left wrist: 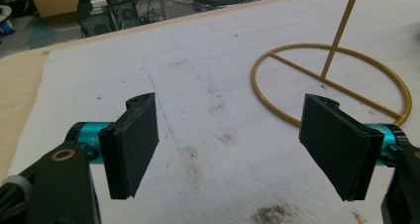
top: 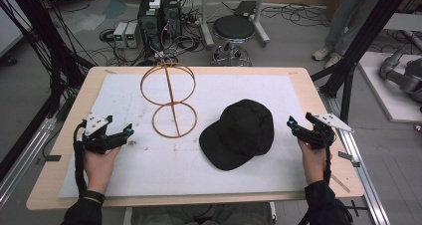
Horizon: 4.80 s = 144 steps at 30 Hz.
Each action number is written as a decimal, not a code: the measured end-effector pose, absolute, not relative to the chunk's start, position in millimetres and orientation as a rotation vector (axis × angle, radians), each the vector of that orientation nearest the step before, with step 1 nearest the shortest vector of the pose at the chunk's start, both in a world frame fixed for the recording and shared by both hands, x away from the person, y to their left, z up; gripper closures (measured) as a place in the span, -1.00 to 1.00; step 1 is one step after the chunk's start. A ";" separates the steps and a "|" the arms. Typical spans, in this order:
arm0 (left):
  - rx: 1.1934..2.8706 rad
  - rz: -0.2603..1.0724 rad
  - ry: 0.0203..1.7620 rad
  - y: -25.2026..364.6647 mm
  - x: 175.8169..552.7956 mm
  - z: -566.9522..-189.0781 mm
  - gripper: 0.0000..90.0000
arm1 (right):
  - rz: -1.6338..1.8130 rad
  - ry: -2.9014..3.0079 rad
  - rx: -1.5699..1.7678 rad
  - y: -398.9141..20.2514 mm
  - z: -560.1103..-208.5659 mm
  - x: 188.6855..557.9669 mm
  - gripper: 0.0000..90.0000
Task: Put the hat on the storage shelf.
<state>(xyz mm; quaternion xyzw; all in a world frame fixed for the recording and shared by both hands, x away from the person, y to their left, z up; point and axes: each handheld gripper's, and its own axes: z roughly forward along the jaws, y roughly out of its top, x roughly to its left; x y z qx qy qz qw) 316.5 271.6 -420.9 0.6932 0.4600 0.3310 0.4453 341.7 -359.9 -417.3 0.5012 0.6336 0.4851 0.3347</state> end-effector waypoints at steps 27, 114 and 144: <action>1.702 0.793 1.185 283.5 316.9 -428.0 -0.49 | 1.423 1.674 1.213 -337.8 -397.5 316.9 -0.43; 1.748 0.720 1.198 289.9 313.4 -438.5 -0.49 | 1.624 2.143 0.893 -249.9 -350.4 307.2 0.96; 1.715 0.731 1.204 298.7 309.5 -435.5 -0.49 | 1.695 2.027 0.507 -224.9 -191.4 292.6 0.96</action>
